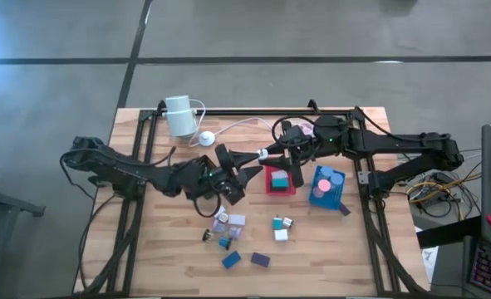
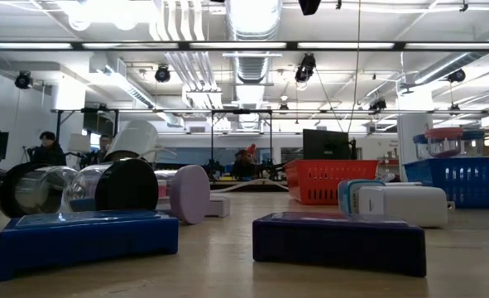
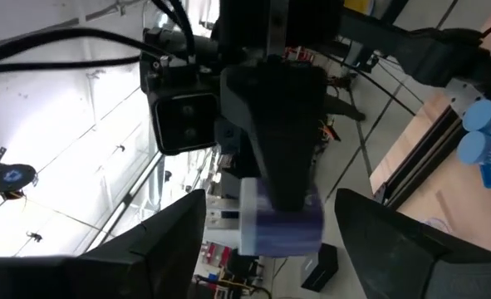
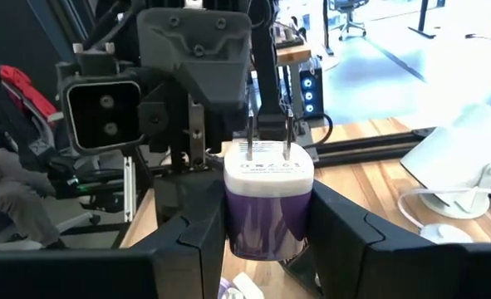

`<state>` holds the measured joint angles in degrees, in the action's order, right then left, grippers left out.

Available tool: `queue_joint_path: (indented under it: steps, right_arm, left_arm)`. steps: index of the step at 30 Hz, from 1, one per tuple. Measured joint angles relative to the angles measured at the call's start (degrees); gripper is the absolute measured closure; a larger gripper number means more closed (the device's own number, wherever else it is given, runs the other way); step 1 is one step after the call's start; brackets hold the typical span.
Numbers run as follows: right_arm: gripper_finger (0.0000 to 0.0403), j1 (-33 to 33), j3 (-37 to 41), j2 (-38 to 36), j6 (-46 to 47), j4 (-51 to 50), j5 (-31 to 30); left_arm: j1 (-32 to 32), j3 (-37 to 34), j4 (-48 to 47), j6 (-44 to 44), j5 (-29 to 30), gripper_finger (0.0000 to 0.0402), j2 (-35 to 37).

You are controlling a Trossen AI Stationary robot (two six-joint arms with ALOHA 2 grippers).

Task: Pick & Place Office items
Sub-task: Put the purple charger adaptor into the black bin

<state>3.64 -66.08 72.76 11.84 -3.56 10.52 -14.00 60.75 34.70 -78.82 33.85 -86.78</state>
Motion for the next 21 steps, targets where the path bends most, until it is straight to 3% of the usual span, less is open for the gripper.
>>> queue_joint_path:
  steps: [21]
  right_arm:
    - [0.0274,-0.6,-0.2,2.4,0.4,3.5,2.0]
  left_arm:
    - [0.7,0.0,-0.5,2.4,2.3,0.0135,0.1]
